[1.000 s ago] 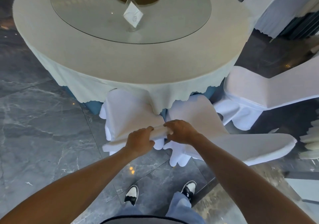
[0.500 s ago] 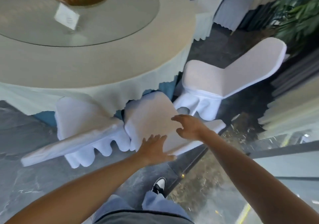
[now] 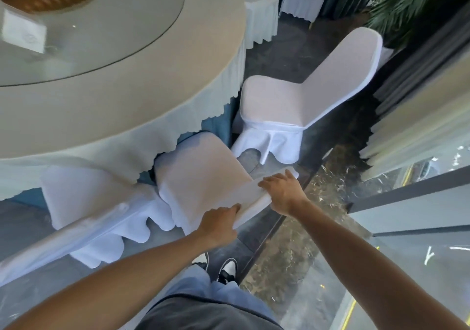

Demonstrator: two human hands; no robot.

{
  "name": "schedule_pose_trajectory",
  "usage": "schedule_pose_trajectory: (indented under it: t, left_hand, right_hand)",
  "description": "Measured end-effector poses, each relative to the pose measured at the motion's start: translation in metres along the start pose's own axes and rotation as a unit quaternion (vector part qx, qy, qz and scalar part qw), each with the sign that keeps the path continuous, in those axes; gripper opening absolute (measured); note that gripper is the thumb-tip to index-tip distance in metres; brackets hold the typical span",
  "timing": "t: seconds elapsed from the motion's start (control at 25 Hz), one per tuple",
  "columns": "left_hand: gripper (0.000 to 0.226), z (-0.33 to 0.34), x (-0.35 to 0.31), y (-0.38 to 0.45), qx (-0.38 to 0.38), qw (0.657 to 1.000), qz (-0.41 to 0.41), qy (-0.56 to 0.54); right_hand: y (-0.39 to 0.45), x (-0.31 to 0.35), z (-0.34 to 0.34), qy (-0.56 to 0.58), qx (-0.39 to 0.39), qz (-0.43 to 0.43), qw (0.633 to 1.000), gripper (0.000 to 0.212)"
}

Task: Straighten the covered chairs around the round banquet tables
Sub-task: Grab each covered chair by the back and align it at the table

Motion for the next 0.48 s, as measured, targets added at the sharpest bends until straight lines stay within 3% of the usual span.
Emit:
schedule_pose_trajectory:
  t: [0.2, 0.48]
  left_hand:
    - [0.058, -0.020, 0.027, 0.031, -0.035, 0.998, -0.046, -0.021]
    - [0.063, -0.059, 0.090, 0.084, -0.080, 0.989, -0.116, -0.041]
  right_hand:
    - [0.055, -0.002, 0.000, -0.025, -0.043, 0.012, 0.999, 0.040]
    - [0.157, 0.015, -0.031, -0.047, -0.050, -0.020, 0.997, 0.037]
Point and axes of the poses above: each hand's wrist, its own y-axis towards the middle knuckle, its own z-axis out of the palm, x = y × z, the point moved 1 cm from there along y, towards the middle knuckle, and after that the axes turned 13 degrees about -x, right-handed, at the moved point
